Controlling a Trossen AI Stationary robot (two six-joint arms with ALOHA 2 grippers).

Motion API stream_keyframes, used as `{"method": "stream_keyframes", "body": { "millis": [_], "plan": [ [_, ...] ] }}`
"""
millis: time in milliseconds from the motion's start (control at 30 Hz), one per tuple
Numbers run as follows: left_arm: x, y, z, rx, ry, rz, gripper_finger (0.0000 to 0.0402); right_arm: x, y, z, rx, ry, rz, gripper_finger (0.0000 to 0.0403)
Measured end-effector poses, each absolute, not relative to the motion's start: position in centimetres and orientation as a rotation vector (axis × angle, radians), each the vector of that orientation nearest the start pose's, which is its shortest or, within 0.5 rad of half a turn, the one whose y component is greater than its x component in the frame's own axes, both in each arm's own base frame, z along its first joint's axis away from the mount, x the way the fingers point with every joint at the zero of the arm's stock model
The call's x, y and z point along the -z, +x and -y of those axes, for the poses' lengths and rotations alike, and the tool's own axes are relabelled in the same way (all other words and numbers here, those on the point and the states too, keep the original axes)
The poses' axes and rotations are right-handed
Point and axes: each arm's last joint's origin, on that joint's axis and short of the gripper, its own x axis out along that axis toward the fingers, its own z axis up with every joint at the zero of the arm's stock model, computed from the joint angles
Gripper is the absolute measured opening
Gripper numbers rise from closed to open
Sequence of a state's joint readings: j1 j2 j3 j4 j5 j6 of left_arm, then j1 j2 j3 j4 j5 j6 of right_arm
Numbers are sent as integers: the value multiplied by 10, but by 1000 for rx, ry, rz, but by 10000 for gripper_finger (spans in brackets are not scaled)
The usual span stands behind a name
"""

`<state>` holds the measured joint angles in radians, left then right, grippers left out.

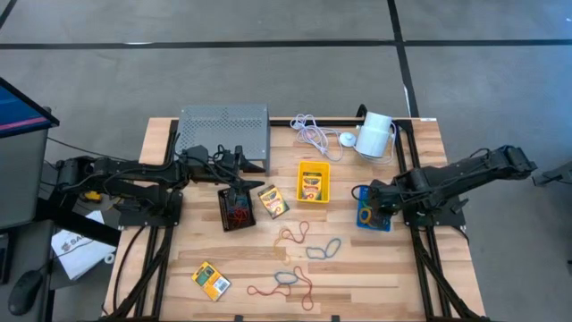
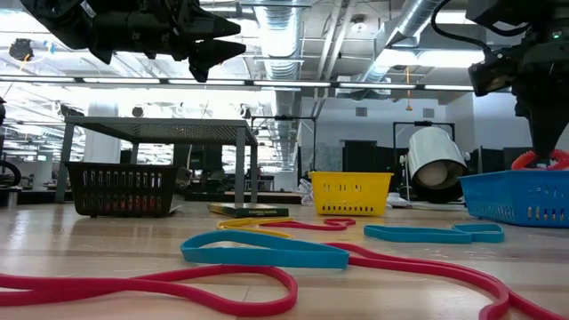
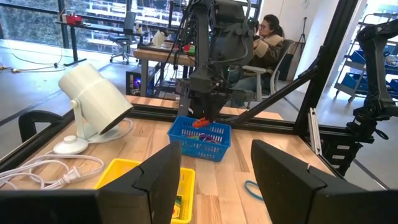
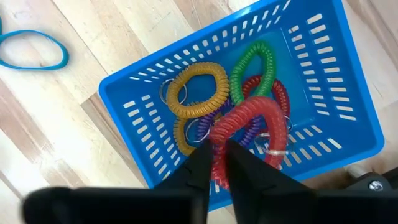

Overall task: Pick & Place Office Desk Supplies
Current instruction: Put the orange spring keychain into the blue bin, then put the yellow crayon box into the yellow bin

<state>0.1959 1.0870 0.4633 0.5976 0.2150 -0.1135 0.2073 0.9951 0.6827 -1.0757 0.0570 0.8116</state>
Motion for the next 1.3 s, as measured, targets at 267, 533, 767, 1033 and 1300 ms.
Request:
{"method": "stream_keyframes", "body": {
  "millis": [267, 533, 767, 1033, 1300],
  "plan": [
    [-240, 224, -38, 18, -119, -27, 190, -212, 143, -29, 427, 500, -1324, 176],
    [-240, 224, -38, 17, -129, -27, 190, -212, 143, -28, 464, 504, -1307, 242],
    [-246, 228, -41, 0, -233, -93, 190, -212, 144, -27, 483, 487, -1293, 219],
    [-265, 250, -49, -29, -224, -344, 190, -212, 144, -26, 493, 453, -1274, 194],
    [-239, 275, -68, -119, -356, -681, 190, -212, 144, -30, 456, 421, -1280, 177]
  ]
}}
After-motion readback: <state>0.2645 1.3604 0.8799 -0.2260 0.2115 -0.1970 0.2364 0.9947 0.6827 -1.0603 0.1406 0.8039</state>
